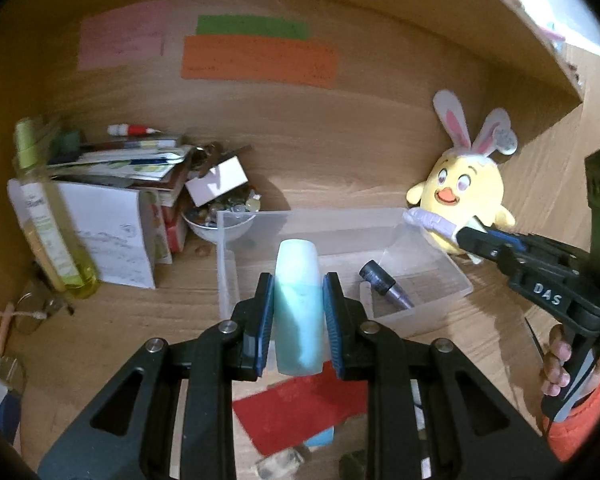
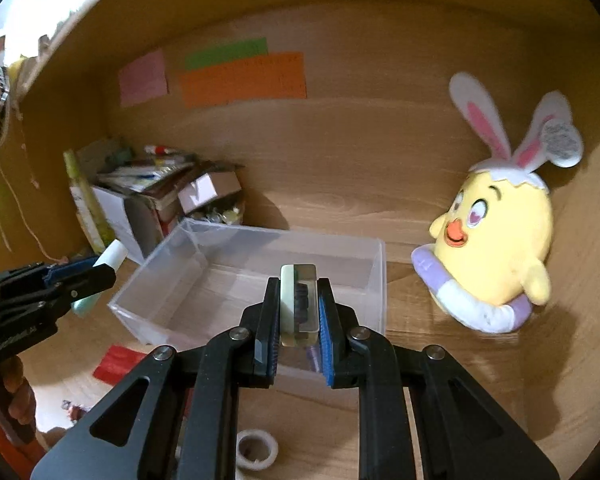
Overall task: Organize objects
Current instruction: 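Grasp mint-green tube with left gripper while right grasps dotted eraser, place both in box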
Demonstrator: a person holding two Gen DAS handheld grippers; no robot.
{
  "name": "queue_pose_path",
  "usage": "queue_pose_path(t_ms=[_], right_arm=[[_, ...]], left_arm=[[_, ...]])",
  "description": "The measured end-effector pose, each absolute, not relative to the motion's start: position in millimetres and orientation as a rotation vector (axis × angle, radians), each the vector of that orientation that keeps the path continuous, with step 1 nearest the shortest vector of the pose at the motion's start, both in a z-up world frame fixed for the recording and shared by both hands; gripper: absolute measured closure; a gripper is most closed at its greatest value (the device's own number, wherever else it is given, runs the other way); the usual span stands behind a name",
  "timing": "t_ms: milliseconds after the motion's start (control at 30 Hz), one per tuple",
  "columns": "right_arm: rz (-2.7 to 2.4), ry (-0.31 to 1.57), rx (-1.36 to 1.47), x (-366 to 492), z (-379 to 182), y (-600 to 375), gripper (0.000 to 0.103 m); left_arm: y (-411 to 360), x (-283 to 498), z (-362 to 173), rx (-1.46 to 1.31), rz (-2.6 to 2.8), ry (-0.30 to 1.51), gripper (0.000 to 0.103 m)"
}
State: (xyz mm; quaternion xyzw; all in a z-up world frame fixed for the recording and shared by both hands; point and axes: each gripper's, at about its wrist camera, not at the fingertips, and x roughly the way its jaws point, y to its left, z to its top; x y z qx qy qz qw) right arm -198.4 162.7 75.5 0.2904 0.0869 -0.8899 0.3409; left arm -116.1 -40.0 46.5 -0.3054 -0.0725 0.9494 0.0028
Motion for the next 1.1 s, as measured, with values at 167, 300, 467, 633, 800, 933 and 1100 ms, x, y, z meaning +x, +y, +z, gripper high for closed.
queue_pose_path(t_ms=[167,300,467,633,800,933,1100], right_arm=[[-2.327,0.301,0.855,-227.7,52.3,150.5,0.088],[-2.312,0.35,0.935,-243.2,34.0,144.7,0.088],[-2.279,0.393,0.992,-251.2,20.5,137.7,0.088],[-2.24,0.44,1.02,-253.3,13.1,128.4,0.088],[-2.215,0.461,1.047,-255.3,8.8,122.8,0.088],[-2.208,0.462,1.064,-255.4,9.4,122.1,0.088],[-2.212,0.454,1.056,-252.6,14.8,124.0,0.082]], left_arm=[[-38.3,-149.2,31.1,-1.082,2.909,-0.213,0.079],[-37.9,-172.4,15.5,-1.192,2.853,-0.195,0.079],[-42.2,-196.4,-1.3,-1.302,2.781,-0.226,0.079],[-41.2,-206.4,-6.4,-1.337,2.762,-0.215,0.079],[-35.1,-208.4,-7.0,-1.356,2.737,-0.18,0.079],[-34.8,-206.7,-4.9,-1.352,2.741,-0.173,0.079],[-37.4,-196.3,6.0,-1.32,2.749,-0.177,0.066]])
